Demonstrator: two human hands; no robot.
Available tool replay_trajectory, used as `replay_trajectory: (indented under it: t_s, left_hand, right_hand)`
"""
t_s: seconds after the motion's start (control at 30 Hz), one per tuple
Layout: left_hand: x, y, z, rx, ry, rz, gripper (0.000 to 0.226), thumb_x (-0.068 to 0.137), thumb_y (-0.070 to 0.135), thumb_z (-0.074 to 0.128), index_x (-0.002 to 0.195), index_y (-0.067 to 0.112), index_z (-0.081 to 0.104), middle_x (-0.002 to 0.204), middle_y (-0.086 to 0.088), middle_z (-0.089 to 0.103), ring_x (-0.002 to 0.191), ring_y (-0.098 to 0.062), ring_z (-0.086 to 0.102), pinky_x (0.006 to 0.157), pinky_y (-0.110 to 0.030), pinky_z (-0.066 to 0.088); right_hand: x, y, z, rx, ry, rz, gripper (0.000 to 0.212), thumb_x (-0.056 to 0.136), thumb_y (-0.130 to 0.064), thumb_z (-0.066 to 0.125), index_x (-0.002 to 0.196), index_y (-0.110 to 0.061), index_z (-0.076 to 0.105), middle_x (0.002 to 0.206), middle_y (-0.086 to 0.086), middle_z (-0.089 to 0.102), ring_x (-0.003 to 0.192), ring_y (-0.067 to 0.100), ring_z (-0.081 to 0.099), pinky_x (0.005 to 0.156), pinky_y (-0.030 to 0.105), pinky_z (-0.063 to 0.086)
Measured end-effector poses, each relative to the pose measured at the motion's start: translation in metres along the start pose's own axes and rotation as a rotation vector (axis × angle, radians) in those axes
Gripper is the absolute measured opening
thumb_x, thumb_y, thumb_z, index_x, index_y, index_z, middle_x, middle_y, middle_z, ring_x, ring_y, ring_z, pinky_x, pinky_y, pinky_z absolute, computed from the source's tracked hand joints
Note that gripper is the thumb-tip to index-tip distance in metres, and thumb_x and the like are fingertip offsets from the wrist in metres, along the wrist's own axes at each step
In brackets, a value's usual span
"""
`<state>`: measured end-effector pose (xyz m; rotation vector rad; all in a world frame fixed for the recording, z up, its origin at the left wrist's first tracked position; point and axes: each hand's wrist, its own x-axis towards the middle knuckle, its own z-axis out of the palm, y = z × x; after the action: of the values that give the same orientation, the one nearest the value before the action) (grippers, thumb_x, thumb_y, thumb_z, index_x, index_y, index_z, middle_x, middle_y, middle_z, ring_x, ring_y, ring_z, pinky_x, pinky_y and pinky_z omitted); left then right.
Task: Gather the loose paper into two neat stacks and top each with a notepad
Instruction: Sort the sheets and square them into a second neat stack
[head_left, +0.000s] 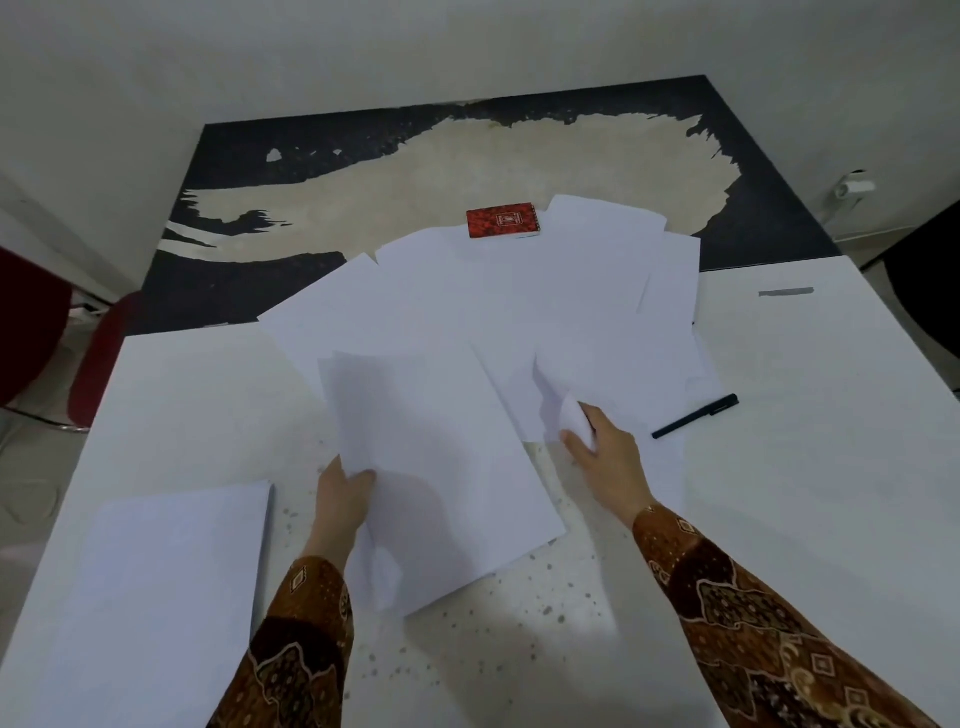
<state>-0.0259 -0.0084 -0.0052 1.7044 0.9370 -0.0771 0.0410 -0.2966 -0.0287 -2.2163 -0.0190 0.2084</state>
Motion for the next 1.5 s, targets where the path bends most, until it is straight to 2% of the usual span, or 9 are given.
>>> replay_trajectory:
  t_s: [0.17, 0.37, 0.47, 0.63, 0.83, 1.07, 1.2, 1.33, 1.5]
  left_hand:
    - [-0.011, 0.001, 0.017, -0.052, 0.098, 0.066, 0.063, 0.094, 0.004, 0.046, 0.149, 0.024, 0.021, 0.117, -0.003, 0.049, 0.096, -0.022, 0.052, 0.083, -0.035, 0.045]
    - [-0.020, -0.001, 0.036, 0.025, 0.153, 0.253, 0.033, 0.098, 0.024, 0.048, 0.129, 0.015, 0.046, 0.112, -0.003, 0.053, 0.107, -0.029, 0.056, 0.077, -0.033, 0.045]
    - [-0.020, -0.002, 0.037, -0.073, 0.203, 0.161, 0.049, 0.095, 0.032, 0.052, 0.137, 0.016, 0.032, 0.116, -0.009, 0.052, 0.099, -0.029, 0.056, 0.077, -0.034, 0.044]
    - [-0.016, -0.006, 0.035, -0.068, 0.293, 0.237, 0.046, 0.092, -0.001, 0.040, 0.130, 0.024, 0.031, 0.120, -0.007, 0.048, 0.080, -0.021, 0.057, 0.067, -0.033, 0.047]
    - [-0.013, 0.001, 0.034, 0.062, 0.140, 0.202, 0.032, 0.100, 0.035, 0.039, 0.087, 0.027, 0.068, 0.086, 0.000, 0.057, 0.081, -0.014, 0.047, 0.079, -0.031, 0.042]
    - [0.010, -0.006, 0.032, 0.127, 0.003, 0.077, 0.046, 0.093, 0.021, 0.056, 0.055, 0.011, 0.035, 0.051, -0.004, 0.029, 0.051, -0.019, 0.032, 0.052, -0.026, 0.024]
    - [0.010, -0.002, 0.030, 0.083, 0.022, 0.074, 0.052, 0.088, 0.024, 0.066, 0.051, 0.014, 0.031, 0.048, -0.001, 0.027, 0.046, -0.016, 0.026, 0.049, -0.025, 0.021]
    - [0.011, -0.001, 0.030, -0.008, 0.049, 0.043, 0.055, 0.080, 0.027, 0.075, 0.052, 0.016, 0.029, 0.047, 0.002, 0.029, 0.046, -0.016, 0.028, 0.047, -0.024, 0.023]
    - [0.012, -0.002, 0.035, -0.045, 0.078, 0.019, 0.040, 0.075, 0.034, 0.079, 0.064, 0.005, 0.053, 0.063, -0.010, 0.055, 0.056, -0.021, 0.052, 0.053, -0.025, 0.042]
  right_hand:
    - [-0.013, -0.030, 0.013, 0.123, -0.136, -0.107, 0.041, 0.096, -0.038, 0.049, 0.133, -0.022, 0.047, 0.109, -0.003, 0.066, 0.091, 0.013, 0.064, 0.081, 0.030, 0.052]
    - [-0.045, -0.050, 0.053, 0.024, -0.408, -0.276, 0.047, 0.096, -0.038, 0.047, 0.141, -0.026, 0.038, 0.135, -0.004, 0.054, 0.118, 0.011, 0.053, 0.099, 0.025, 0.041]
    - [-0.056, -0.053, 0.069, 0.038, -0.439, -0.310, 0.047, 0.098, -0.040, 0.043, 0.143, -0.028, 0.036, 0.137, -0.006, 0.052, 0.121, 0.011, 0.051, 0.101, 0.030, 0.041]
    - [-0.065, -0.056, 0.076, 0.196, -0.409, -0.238, 0.044, 0.098, -0.037, 0.043, 0.141, -0.027, 0.038, 0.135, -0.010, 0.053, 0.119, 0.005, 0.052, 0.099, 0.025, 0.042]
    - [-0.064, -0.056, 0.076, 0.139, -0.414, -0.249, 0.046, 0.099, -0.034, 0.043, 0.144, -0.028, 0.034, 0.141, -0.012, 0.047, 0.126, 0.002, 0.044, 0.105, 0.022, 0.036]
    - [-0.059, -0.048, 0.069, -0.127, -0.669, -0.310, 0.073, 0.089, -0.051, 0.055, 0.149, -0.032, 0.019, 0.158, -0.010, 0.013, 0.141, 0.001, 0.008, 0.116, 0.023, 0.005]
    - [-0.008, -0.029, 0.045, -0.137, -0.320, -0.242, 0.062, 0.090, -0.041, 0.059, 0.144, -0.019, 0.036, 0.153, 0.001, 0.030, 0.143, 0.015, 0.021, 0.119, 0.032, 0.013]
    - [0.071, 0.001, -0.009, -0.185, 0.125, 0.185, 0.082, 0.081, -0.045, 0.066, 0.145, -0.010, 0.029, 0.148, 0.014, 0.035, 0.139, 0.032, 0.029, 0.112, 0.045, 0.025]
    - [0.105, 0.012, -0.037, -0.277, 0.132, 0.376, 0.110, 0.070, -0.044, 0.078, 0.150, -0.012, 0.009, 0.148, 0.018, 0.033, 0.138, 0.037, 0.026, 0.109, 0.052, 0.028]
